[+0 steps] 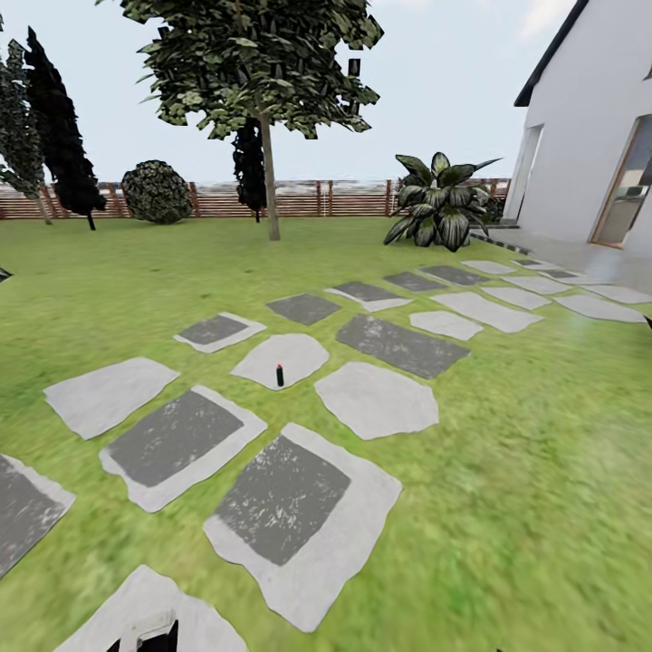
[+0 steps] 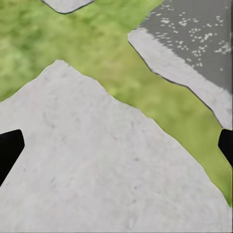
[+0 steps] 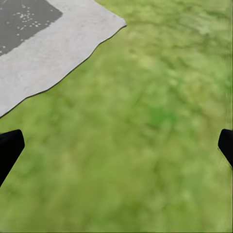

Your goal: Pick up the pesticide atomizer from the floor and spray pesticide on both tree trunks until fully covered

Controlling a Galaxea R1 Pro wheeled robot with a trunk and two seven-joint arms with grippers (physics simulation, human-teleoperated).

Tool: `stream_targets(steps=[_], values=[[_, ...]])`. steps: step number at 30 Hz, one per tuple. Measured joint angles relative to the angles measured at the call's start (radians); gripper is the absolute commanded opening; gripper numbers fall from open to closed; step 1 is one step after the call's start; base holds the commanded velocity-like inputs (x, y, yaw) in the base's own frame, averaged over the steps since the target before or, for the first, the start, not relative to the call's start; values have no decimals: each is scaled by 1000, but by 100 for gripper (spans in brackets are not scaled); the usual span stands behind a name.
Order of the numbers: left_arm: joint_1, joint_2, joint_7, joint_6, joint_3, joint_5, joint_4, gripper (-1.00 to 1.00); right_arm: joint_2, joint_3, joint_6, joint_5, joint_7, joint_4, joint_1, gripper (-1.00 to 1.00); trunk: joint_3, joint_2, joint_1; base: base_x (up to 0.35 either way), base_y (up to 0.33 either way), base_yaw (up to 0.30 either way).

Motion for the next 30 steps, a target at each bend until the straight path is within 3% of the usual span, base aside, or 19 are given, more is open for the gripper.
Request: stream_targets(steps=[30], values=[[0,0,0,0,0,0,0,100,0,1,0,0,-2,0,0,100,0,0,0,310,-130,0]])
